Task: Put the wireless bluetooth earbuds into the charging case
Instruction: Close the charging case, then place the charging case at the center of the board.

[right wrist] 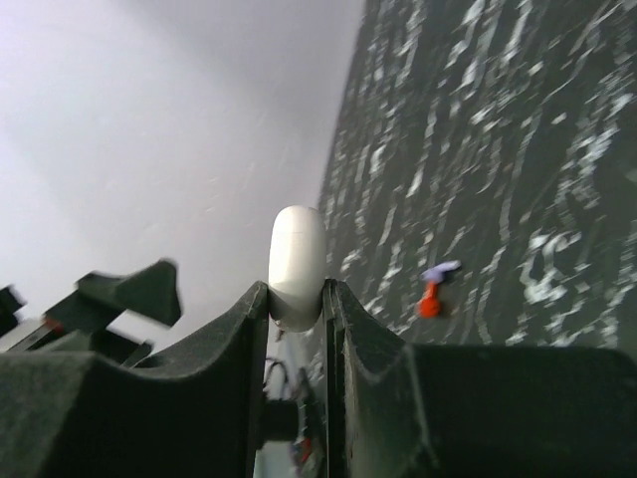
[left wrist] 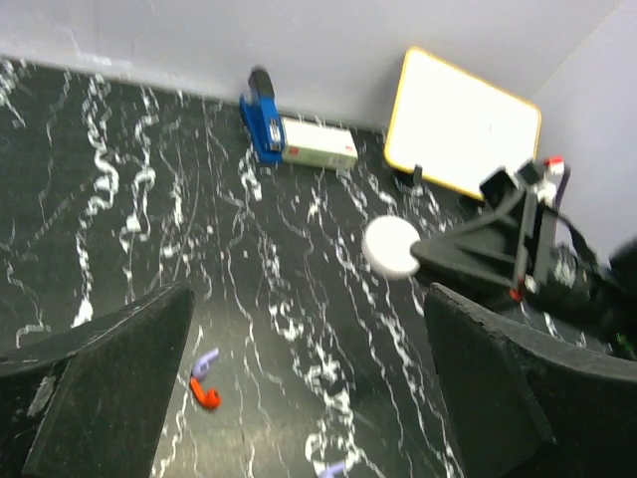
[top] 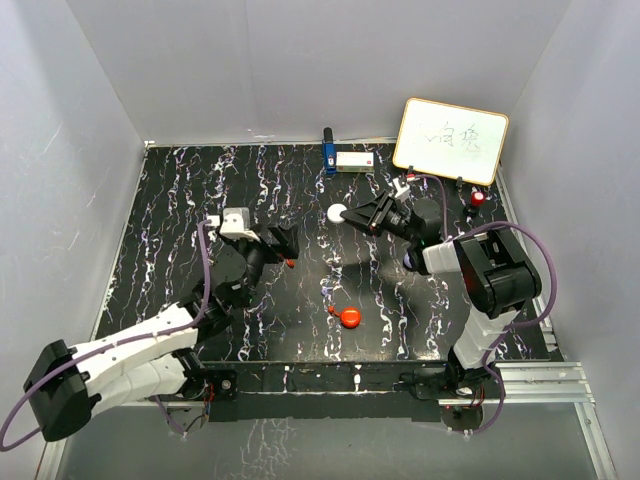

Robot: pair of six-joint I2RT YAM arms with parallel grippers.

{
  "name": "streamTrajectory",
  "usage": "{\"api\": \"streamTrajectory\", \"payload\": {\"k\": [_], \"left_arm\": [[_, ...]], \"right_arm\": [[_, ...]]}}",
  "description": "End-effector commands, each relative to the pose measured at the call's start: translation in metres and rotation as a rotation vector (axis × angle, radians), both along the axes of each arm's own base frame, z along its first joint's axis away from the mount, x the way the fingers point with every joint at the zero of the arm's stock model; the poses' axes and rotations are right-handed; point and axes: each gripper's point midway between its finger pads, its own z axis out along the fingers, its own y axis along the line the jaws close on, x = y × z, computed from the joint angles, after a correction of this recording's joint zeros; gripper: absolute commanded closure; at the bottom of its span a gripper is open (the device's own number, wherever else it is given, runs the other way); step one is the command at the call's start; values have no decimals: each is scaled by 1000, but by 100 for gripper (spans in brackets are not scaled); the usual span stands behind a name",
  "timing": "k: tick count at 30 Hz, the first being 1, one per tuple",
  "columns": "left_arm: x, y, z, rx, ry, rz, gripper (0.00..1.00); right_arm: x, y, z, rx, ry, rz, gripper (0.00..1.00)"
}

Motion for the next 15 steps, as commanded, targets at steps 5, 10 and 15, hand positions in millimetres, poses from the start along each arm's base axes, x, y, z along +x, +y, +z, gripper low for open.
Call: {"api": "streamTrajectory", "payload": {"k": [5, 10, 15], "left_arm": [[-26, -11, -62, 91, 290, -122, 1], [-27, -23, -68, 73, 306, -169, 1], [-29, -30, -71, 80, 323, -196, 1]], "right_arm": [[55, -11, -57, -300, 8, -116, 100], [79, -11, -79, -361, 42, -139, 100], [101, -8, -98, -396, 67, -142, 100]]}}
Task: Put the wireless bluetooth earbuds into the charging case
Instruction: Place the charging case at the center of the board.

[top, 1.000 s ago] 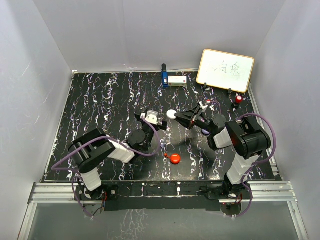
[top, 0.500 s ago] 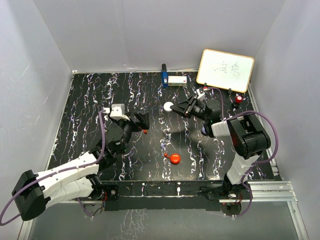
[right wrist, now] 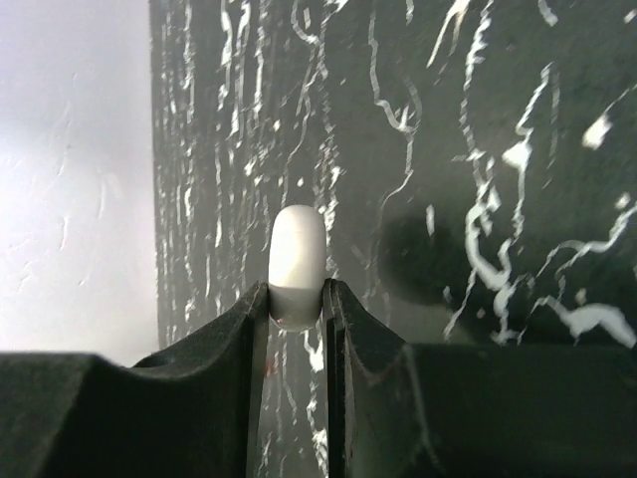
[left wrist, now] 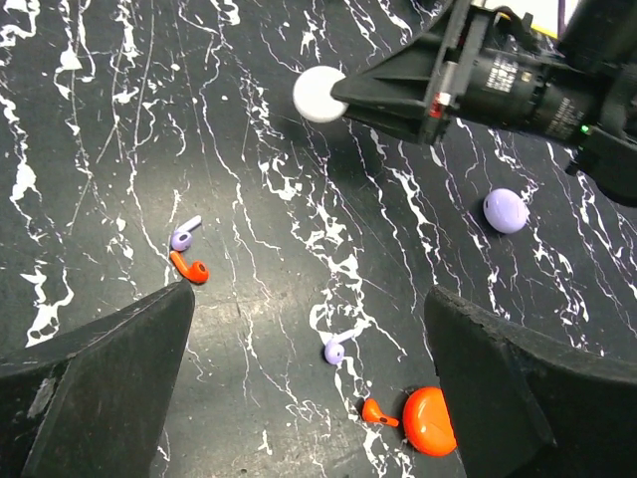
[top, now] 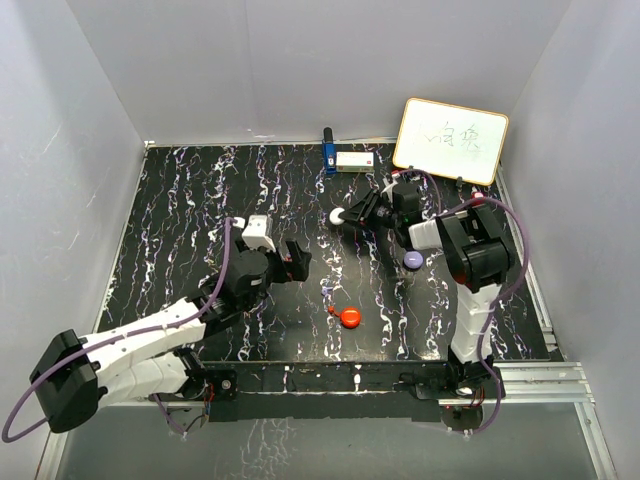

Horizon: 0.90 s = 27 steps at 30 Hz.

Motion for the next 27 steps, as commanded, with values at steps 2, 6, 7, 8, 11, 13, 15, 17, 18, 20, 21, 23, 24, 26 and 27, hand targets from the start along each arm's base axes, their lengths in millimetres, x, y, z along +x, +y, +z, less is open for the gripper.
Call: {"api": "streamTrajectory", "payload": {"k": [2, 6, 7, 8, 11, 13, 15, 17, 18, 20, 21, 23, 24, 26, 27], "left_arm": [[-2, -11, 7, -31, 20, -43, 1], [-3, -15, 4, -32, 36, -55, 1], [-3, -15, 3, -31, 38, -55, 1], [-3, -16, 2, -29, 40, -55, 1], [-2, -15, 1, -25, 42, -54, 1], [-3, -15, -1, -23, 46, -53, 1], [-3, -15, -1, -21, 49, -52, 1], [-3, -15, -1, -19, 51, -50, 1], [-3, -14, 0, -19, 50, -50, 1], [-2, -12, 1, -14, 48, -40, 1], [-1, -11, 2, -11, 47, -33, 1], [-1, -9, 2, 0, 47, -25, 1], [0, -9, 4, 1, 45, -24, 1], [1, -10, 7, -4, 38, -29, 1], [1, -11, 9, -12, 34, -33, 1]], "right_arm": [[36, 0, -5, -56, -45, -23, 100], [54, 2, -21, -61, -14, -41, 100], [58, 3, -24, -62, -9, -45, 100], [63, 4, -26, -64, -7, -50, 100], [79, 8, -26, -56, -7, -50, 86], [83, 10, -25, -44, -4, -47, 63], [82, 9, -21, -48, -10, -53, 33], [75, 5, -18, -57, -12, -61, 21], [69, 3, -17, -61, -11, -62, 19], [52, -4, -5, -51, -21, -67, 13], [43, -7, 4, -47, -36, -71, 10], [25, -15, 24, -53, -65, -94, 2], [15, -19, 37, -53, -88, -99, 2], [-2, -27, 78, -96, -173, -93, 2], [-11, -31, 96, -115, -205, -92, 2]]}}
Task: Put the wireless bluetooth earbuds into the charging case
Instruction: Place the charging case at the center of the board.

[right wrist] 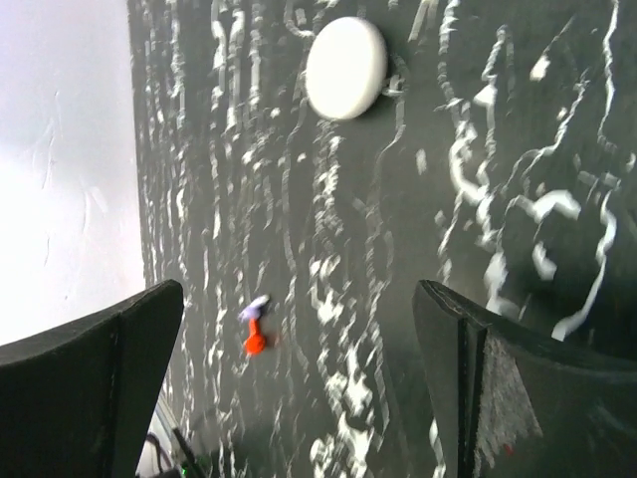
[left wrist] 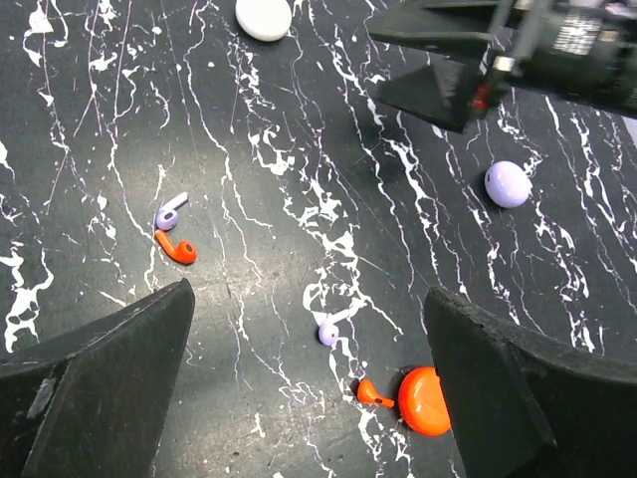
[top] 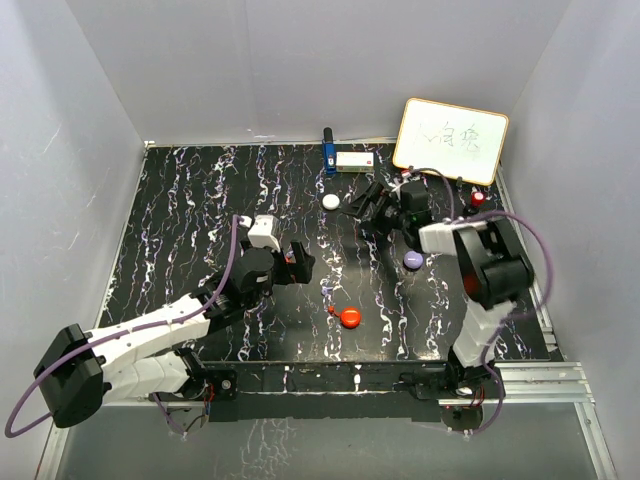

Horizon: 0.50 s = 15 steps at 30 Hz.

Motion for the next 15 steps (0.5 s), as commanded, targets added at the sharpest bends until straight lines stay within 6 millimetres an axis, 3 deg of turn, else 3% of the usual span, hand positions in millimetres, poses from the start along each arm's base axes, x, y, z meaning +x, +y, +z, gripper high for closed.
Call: {"api": "streamTrajectory", "payload": {"k": [1, 4, 6, 9, 11, 15], "left_arm": [[6, -4, 26, -40, -41, 1, 1], [6, -9, 27, -67, -42, -18, 1], [5, -14, 24, -70, -31, -38, 1], [5, -23, 14, -34, 21, -63, 1], [5, -32, 6, -9, 56, -99, 1], [0, -50, -11, 20, 122, -165, 1]], "right_arm": [[-20, -16, 110, -44, -279, -5, 2], [-59, -14, 153, 66, -447, 61, 2], [-77, -12, 170, 123, -496, 131, 2], [-72, -19, 143, -83, -386, 102, 4], [-74, -37, 126, -238, -340, 13, 4], [-88, -70, 113, -381, -278, -95, 2]]}}
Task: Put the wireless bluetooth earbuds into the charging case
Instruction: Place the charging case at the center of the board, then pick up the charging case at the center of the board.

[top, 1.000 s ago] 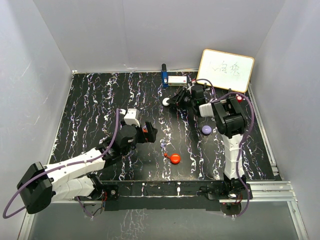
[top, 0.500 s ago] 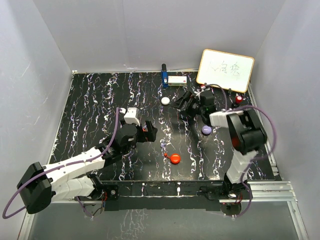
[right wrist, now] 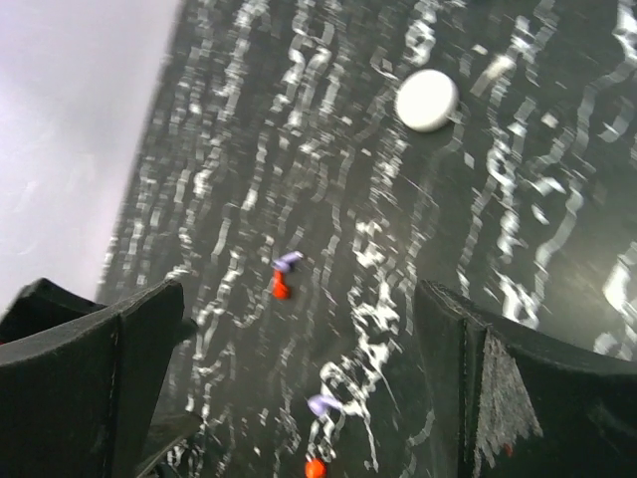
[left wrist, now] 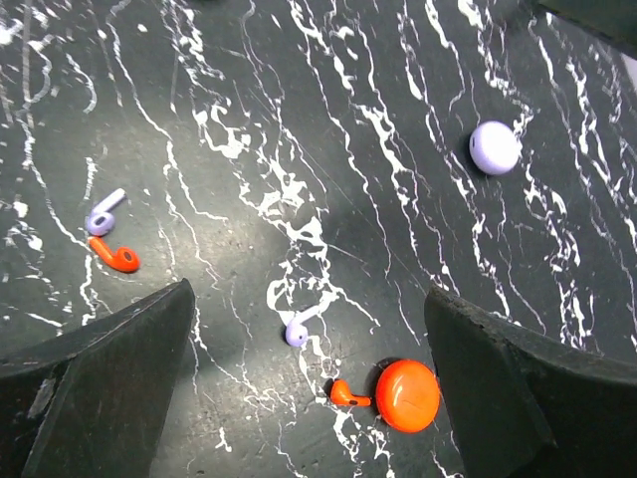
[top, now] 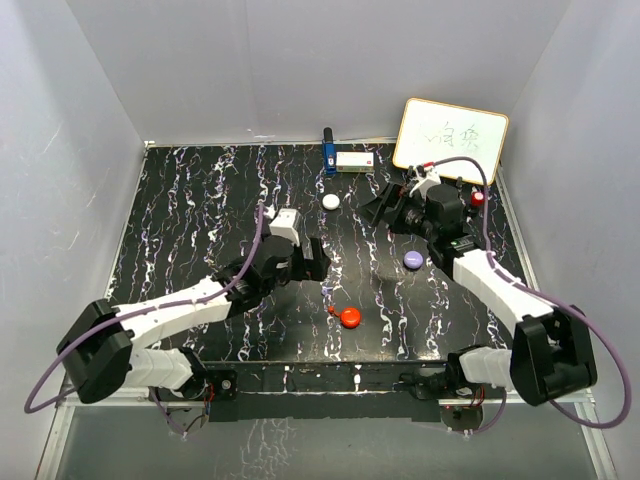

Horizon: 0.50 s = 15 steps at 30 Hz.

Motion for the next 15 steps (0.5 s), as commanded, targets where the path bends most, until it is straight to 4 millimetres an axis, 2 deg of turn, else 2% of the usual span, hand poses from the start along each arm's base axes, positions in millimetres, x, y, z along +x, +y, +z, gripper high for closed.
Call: {"api": "streamTrajectory", "payload": {"k": [1, 7, 12, 15], "left_arm": [[-9, -20, -4, 1, 59, -88, 1], [-22, -27, -20, 27, 102, -139, 2], [-40, -38, -24, 47, 123, -234, 3], [-52, -44, -29, 81, 143, -275, 3]], "right_arm": [[-17, -44, -24, -230, 68, -163, 2], [-33, -65, -35, -290, 107, -242, 3], [-48, -57, -53, -301, 182, -165, 7], [-64, -47, -65, -308, 218, -96, 12]]}}
